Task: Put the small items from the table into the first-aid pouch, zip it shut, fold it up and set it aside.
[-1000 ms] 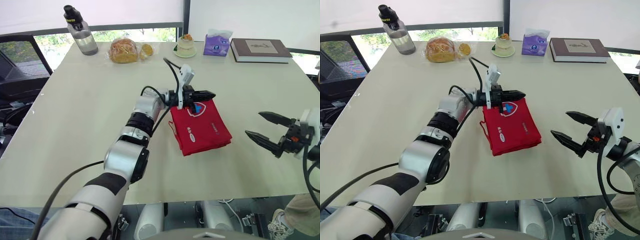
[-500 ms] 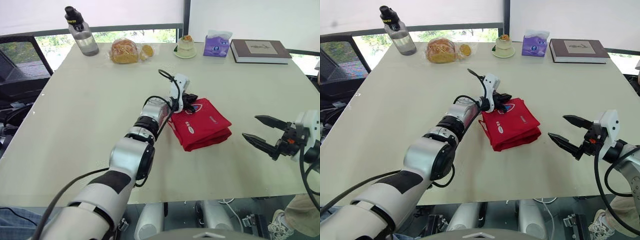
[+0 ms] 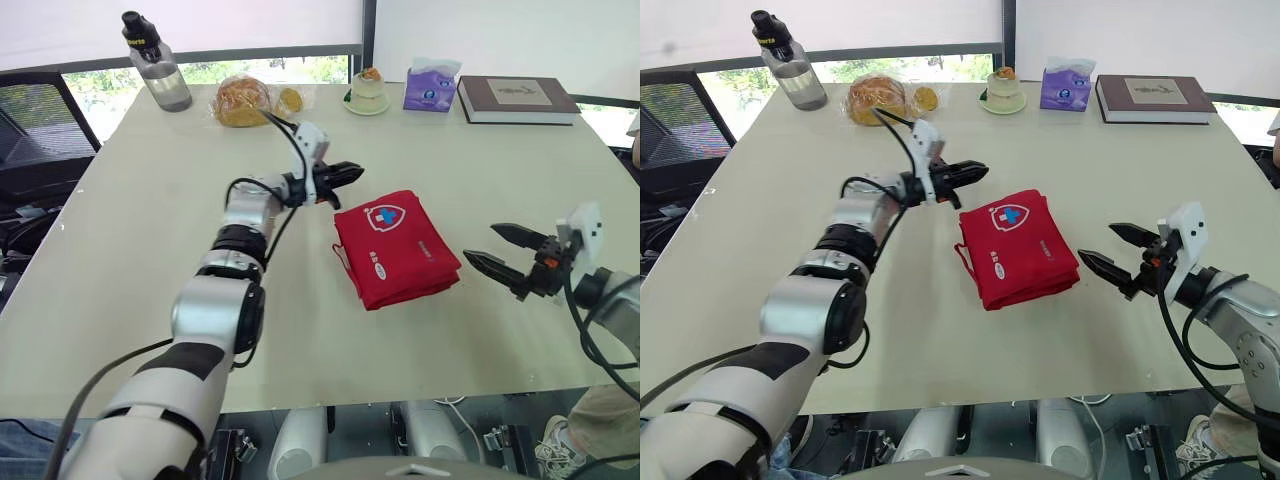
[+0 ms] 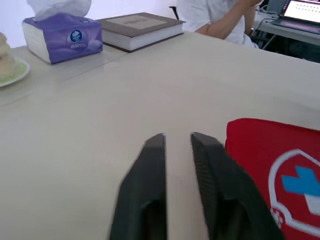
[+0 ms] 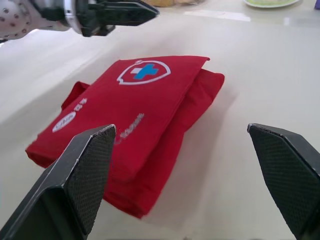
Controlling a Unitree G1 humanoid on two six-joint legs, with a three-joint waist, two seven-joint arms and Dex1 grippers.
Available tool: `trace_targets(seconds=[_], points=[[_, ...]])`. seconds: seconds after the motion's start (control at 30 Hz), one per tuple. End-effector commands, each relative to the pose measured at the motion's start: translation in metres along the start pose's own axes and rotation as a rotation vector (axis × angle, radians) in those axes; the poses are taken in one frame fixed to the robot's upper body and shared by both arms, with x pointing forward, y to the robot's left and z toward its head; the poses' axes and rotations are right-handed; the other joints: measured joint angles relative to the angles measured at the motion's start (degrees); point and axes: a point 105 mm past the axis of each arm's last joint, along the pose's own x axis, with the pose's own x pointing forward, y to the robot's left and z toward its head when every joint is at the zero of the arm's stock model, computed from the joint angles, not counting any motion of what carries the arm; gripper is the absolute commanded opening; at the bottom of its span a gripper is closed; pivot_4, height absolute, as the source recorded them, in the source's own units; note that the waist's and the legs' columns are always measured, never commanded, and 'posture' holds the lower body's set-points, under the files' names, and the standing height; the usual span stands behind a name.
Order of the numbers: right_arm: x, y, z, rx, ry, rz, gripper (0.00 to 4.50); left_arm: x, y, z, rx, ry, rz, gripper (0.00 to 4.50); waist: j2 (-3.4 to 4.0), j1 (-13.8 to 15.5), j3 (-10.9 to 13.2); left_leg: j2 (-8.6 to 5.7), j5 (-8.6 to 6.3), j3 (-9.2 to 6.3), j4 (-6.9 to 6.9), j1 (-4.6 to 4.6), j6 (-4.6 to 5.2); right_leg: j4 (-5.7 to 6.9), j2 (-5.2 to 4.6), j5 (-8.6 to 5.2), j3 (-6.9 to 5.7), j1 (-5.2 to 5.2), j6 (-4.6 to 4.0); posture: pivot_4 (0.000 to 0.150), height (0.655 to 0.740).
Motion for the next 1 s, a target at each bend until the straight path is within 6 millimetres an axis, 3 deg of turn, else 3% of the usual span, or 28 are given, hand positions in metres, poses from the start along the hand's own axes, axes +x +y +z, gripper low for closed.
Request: trace_targets(seconds=[0.03,0.17,0.33,0.53,0.8,1.0], points=[[0.014,0.005,0.000,0.094,0.036,0.057,4.50,-0.057,-0.023,0.034,0.067,-0.005,-0.157,2.80,-0.03,-1.01,0.05,0.07,0.00,0.02,-0.07,0.01,0.00,0.00,0.01,0.00,0.04,-0.02,-0.02,0.150,0.7400],[0.029,0.011,-0.001,0.138,0.061,0.112,4.50,-0.098,-0.046,0.035,0.102,0.054,-0.176,4.48,-0.01,-0.71,0.10,0.21,0.00,-0.09,-0.15,-0.01,-0.01,0.01,-0.02,0.00,-0.04,-0.07,-0.04,0.150,0.7400],[0.043,0.012,-0.014,0.164,0.165,0.151,4.50,-0.124,-0.071,0.037,0.110,0.066,-0.208,4.48,-0.01,0.10,0.10,0.18,0.01,-0.06,-0.04,0.01,0.00,-0.03,-0.06,-0.01,-0.08,0.01,-0.03,0.150,0.7400],[0.059,0.002,-0.022,0.276,0.266,0.167,4.50,-0.134,-0.099,0.038,0.126,0.095,-0.241,4.48,-0.02,0.22,0.11,0.19,0.00,0.00,-0.03,0.03,0.00,-0.04,-0.04,-0.01,-0.05,-0.01,-0.03,0.150,0.7400],[0.065,0.002,-0.033,0.421,0.434,0.292,4.50,-0.130,-0.108,0.038,0.123,0.080,-0.217,4.48,-0.02,0.24,0.11,0.13,0.00,0.02,-0.05,0.03,0.00,-0.04,0.01,-0.01,-0.04,-0.02,-0.03,0.150,0.7400],[0.061,0.008,-0.024,0.470,0.475,0.376,4.50,-0.129,-0.108,0.039,0.122,0.071,-0.204,4.48,-0.01,0.19,0.11,0.12,0.00,0.04,-0.07,0.03,0.00,-0.04,0.02,-0.01,-0.02,-0.05,-0.03,0.150,0.7400]])
